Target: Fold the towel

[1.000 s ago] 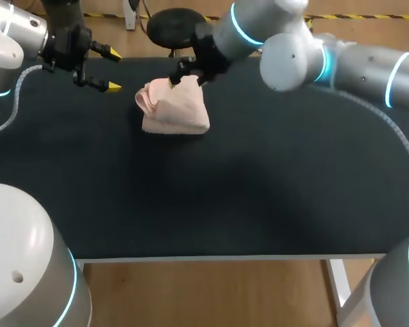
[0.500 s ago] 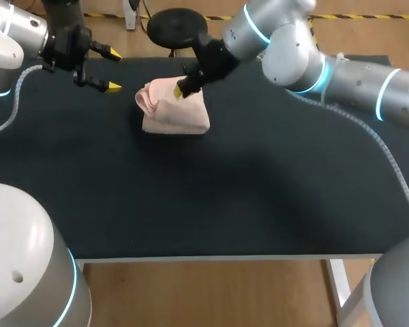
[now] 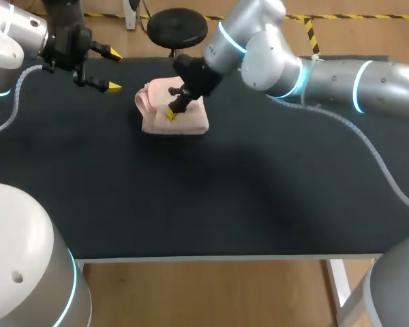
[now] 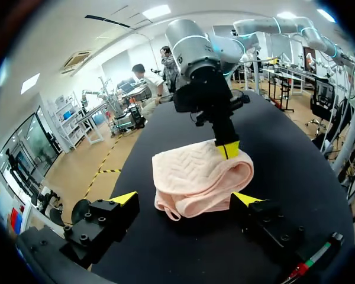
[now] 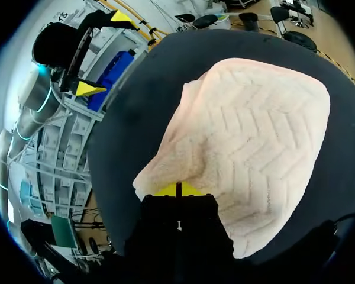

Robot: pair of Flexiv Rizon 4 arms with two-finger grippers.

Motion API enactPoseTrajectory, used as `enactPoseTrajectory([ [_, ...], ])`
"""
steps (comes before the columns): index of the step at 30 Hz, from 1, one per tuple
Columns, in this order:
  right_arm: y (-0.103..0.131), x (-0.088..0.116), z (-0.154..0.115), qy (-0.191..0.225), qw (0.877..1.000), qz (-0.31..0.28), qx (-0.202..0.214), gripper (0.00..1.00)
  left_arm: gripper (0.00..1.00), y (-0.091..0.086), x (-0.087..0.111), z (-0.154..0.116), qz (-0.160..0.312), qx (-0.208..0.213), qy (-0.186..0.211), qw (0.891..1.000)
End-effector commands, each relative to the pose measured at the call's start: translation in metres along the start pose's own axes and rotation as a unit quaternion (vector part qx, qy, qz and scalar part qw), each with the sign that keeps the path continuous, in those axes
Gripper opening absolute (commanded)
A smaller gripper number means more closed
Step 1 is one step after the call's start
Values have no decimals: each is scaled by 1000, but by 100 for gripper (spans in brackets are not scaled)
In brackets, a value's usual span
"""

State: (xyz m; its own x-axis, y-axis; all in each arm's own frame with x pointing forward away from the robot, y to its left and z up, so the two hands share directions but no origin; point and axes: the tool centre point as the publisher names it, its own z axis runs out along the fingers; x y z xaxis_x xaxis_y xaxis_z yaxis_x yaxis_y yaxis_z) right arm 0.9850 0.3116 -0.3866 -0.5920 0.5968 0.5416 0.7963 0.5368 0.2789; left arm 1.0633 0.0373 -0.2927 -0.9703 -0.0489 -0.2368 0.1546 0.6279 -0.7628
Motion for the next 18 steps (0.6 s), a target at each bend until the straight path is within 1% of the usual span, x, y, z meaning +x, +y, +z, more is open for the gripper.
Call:
enactPoseTrajectory([
  [1, 4, -8, 19, -20, 999, 4, 31, 0, 100, 1, 1, 1, 1, 1, -2, 1000],
  [3, 0, -12, 25, -32, 999, 5, 42, 0, 100, 1, 1, 1, 1, 1, -2, 1000],
  [5, -2, -15, 30, -36, 998, 7, 48, 0, 100, 1, 1, 1, 1, 1, -2, 1000],
  [9, -4, -19, 36, -47, 997, 3, 55, 0, 100, 1, 1, 1, 1, 1, -2, 1000],
  [11, -3, -20, 36, -46, 997, 3, 54, 0, 100, 1, 1, 1, 1, 1, -2, 1000],
  [15, 3, -17, 18, -46, 999, -6, 23, 0, 100, 1, 1, 1, 1, 1, -2, 1000],
  [18, 9, -13, -2, -46, 999, -10, -5, 0, 100, 1, 1, 1, 1, 1, -2, 1000],
])
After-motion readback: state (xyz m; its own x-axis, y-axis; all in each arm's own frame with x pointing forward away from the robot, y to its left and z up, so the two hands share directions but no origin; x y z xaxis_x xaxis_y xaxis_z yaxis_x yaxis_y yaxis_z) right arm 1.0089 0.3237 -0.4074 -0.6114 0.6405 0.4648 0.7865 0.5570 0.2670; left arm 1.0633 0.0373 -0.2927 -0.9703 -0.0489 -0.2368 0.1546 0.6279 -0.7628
